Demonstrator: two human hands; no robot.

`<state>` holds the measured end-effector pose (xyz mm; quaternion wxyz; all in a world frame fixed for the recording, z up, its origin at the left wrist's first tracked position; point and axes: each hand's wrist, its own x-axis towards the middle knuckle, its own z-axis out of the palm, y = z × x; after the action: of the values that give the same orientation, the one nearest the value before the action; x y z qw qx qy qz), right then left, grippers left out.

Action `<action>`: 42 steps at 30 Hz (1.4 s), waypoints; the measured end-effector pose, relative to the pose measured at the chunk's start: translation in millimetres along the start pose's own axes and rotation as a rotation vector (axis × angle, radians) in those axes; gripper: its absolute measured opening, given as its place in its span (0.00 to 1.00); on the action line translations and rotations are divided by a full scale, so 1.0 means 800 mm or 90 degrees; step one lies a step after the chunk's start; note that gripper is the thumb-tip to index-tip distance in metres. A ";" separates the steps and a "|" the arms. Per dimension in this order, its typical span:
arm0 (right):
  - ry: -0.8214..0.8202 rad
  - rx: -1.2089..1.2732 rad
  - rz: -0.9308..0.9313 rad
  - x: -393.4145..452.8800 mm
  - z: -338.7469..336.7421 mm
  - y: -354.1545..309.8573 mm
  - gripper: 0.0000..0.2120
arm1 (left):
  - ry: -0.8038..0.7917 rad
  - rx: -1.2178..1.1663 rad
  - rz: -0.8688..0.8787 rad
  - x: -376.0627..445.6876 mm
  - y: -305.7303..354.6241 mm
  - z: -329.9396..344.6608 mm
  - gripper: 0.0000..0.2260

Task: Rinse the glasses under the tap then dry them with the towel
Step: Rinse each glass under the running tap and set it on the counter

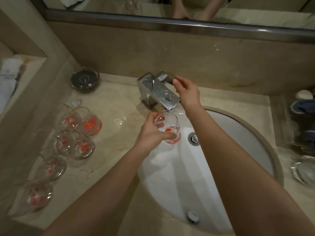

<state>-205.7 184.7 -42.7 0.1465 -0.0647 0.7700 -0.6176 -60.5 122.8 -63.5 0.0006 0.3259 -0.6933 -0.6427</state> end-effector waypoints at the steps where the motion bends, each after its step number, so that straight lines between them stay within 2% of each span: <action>1: -0.005 -0.006 -0.001 0.003 0.000 0.001 0.15 | -0.001 -0.006 0.001 0.002 0.002 0.001 0.33; 4: -0.024 -0.026 -0.026 0.009 0.001 0.003 0.13 | -0.006 -0.015 0.006 0.007 0.005 0.003 0.31; 10: -0.030 -0.042 -0.019 0.018 0.000 0.003 0.13 | -0.010 -0.013 0.029 0.009 0.006 0.008 0.35; 22: -0.047 -0.012 -0.001 0.023 0.001 0.008 0.16 | 0.004 -0.081 -0.008 0.019 0.008 0.008 0.32; 26: -0.046 0.062 0.134 0.003 -0.008 0.029 0.20 | -0.008 -0.147 -0.027 0.020 0.010 0.006 0.30; 29: -0.066 0.132 0.274 -0.028 -0.023 0.055 0.21 | -0.009 -0.232 -0.042 0.021 0.009 0.007 0.32; 33: -0.206 0.221 0.475 -0.063 -0.036 0.077 0.28 | -0.034 -0.327 -0.090 0.021 0.009 0.007 0.29; 35: -0.252 0.273 0.513 -0.071 -0.039 0.078 0.31 | -0.063 -0.344 -0.089 0.023 0.008 0.006 0.27; 37: -0.268 0.304 0.501 -0.076 -0.039 0.077 0.32 | -0.071 -0.313 -0.069 0.025 0.010 0.007 0.25; 39: -0.246 0.304 0.466 -0.079 -0.040 0.078 0.28 | -0.054 -0.238 -0.025 0.029 0.011 0.009 0.26; 42: -0.221 0.232 0.394 -0.082 -0.047 0.081 0.26 | -0.019 -0.089 0.040 0.039 0.009 0.006 0.29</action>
<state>-150.0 253.0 -88.9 0.4628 0.0935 0.5947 -0.6506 -89.9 112.6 -70.9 0.0334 0.2936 -0.6566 -0.6940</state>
